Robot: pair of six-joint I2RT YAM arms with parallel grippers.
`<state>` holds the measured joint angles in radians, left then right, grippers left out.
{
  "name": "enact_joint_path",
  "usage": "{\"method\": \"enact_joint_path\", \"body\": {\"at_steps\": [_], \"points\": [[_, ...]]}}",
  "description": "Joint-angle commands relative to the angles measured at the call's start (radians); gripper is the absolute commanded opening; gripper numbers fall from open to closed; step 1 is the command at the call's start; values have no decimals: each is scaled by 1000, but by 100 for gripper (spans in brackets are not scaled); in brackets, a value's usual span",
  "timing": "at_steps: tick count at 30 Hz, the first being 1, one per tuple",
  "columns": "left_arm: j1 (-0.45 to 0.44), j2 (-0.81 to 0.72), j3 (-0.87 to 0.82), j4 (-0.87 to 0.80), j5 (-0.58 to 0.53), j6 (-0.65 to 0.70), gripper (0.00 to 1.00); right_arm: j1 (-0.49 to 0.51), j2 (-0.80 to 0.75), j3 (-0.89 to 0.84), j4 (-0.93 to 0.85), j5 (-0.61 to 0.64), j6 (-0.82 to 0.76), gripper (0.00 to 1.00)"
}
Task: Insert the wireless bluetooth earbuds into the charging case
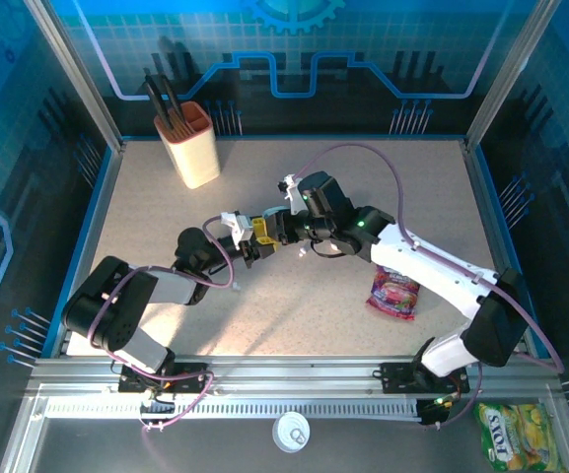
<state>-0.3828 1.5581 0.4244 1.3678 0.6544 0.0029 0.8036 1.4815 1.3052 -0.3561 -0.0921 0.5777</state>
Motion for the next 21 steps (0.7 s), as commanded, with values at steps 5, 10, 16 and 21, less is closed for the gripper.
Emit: {"method": "enact_joint_path", "body": {"at_steps": [5, 10, 16, 21], "points": [[-6, -8, 34, 35, -12, 11, 32, -10, 38, 20, -8, 41, -12, 20], [-7, -12, 30, 34, -19, 10, 33, -11, 48, 26, -21, 68, -10, 23], [-6, -9, 30, 33, -23, 9, 32, -11, 15, 31, -31, 82, -29, 37], [-7, 0, 31, 34, -21, 12, 32, -10, -31, 26, -19, 63, -57, 47]]}}
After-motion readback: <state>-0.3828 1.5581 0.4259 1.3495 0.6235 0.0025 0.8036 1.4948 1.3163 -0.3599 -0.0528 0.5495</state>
